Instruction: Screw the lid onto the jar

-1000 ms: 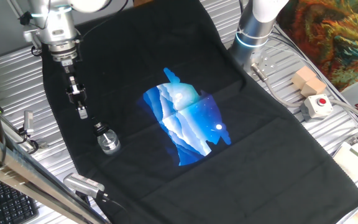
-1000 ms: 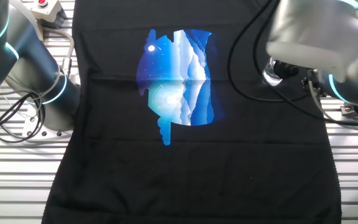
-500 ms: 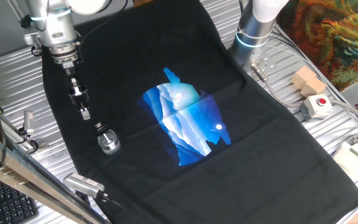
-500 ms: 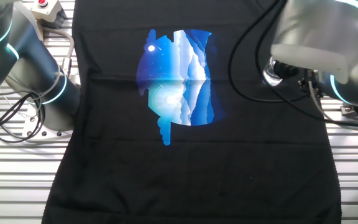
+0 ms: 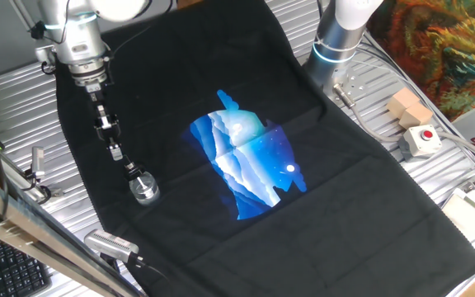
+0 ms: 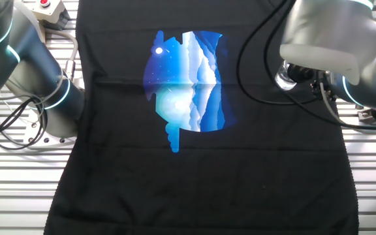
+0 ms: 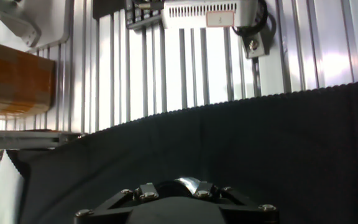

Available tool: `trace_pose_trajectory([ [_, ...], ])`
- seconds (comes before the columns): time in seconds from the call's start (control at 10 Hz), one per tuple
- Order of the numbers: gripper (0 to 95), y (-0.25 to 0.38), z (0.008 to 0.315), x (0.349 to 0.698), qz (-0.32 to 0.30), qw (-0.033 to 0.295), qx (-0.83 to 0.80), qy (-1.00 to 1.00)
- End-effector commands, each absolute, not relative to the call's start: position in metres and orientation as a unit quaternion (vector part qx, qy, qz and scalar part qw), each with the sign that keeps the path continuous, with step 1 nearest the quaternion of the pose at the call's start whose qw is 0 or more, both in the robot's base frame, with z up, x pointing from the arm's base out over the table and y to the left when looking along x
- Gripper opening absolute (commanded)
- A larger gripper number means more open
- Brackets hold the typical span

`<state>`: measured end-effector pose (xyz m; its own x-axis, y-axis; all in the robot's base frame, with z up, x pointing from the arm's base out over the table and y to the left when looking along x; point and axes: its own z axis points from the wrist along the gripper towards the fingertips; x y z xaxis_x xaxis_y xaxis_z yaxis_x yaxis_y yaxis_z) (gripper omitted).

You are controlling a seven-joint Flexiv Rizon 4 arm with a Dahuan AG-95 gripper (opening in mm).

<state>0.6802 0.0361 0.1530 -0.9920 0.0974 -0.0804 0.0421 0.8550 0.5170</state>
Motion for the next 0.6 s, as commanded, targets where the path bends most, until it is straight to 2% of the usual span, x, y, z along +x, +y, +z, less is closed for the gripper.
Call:
trace_pose_trajectory([
  [0.1,38.0,0.0354,0.1526,0.6778,0.268,0.051,0.036,0.961],
  [0.6,38.0,0.0376,0.1517,0.6771,0.269,0.038,0.035,0.962],
])
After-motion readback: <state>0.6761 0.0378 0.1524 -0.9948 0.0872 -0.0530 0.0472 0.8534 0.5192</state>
